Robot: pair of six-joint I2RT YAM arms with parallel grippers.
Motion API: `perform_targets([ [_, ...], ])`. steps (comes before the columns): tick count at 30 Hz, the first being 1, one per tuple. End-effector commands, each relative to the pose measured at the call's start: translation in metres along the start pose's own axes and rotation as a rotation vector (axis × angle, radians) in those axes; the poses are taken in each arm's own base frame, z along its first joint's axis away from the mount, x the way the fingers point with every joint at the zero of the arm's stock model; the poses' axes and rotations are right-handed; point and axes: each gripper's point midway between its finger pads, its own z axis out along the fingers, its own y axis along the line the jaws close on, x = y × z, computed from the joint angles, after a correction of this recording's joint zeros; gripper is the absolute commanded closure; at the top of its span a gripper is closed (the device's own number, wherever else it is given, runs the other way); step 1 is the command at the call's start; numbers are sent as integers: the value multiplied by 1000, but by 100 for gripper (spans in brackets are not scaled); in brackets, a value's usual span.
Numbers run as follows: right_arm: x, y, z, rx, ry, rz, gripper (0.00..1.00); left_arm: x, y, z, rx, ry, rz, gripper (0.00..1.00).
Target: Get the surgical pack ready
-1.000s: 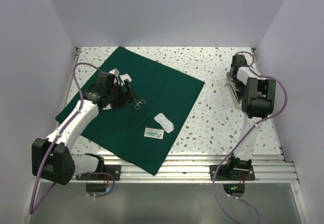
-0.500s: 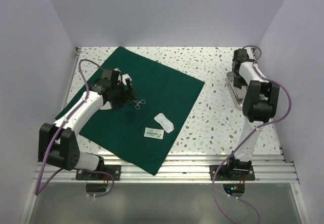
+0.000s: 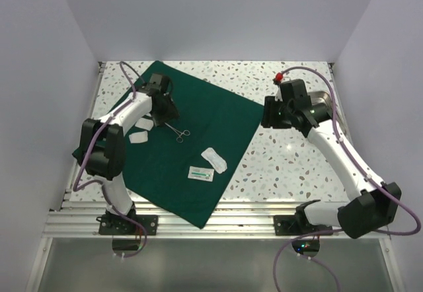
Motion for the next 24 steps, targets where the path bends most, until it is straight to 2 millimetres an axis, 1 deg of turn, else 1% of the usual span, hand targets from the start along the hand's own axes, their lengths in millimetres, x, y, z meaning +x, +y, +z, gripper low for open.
perform_targets([
  [1, 29, 2, -9, -50, 52, 32, 53, -23, 2, 10, -91, -50, -45, 45],
  [2, 32, 1, -10, -48, 52, 20, 53, -26, 4, 13, -112, -58, -53, 48],
  [4, 40, -5, -14, -35, 63, -8, 53, -27, 5, 23, -151, -41, -77, 51],
  [6, 45, -6, -16, -39, 66, -17, 53, -27, 9, 31, -192, -29, -95, 53],
  [7, 49, -8, -14, -37, 75, -21, 53, -26, 9, 34, -198, -26, -114, 53],
  [9, 50, -5, -13, -59, 64, -19, 53, -24, 11, 39, -217, -18, -127, 53],
  [11, 55, -2, -10, -78, 80, -13, 54, -23, 13, 42, -236, -14, -144, 55],
  [13, 56, 0, -6, -88, 88, -13, 54, -20, 16, 47, -256, -7, -154, 55],
  [20, 55, 1, -2, -95, 96, -34, 55, -19, 13, 64, -261, 13, -162, 58],
  [24, 57, 2, 1, -101, 107, -42, 55, -19, 15, 69, -281, 18, -165, 59],
])
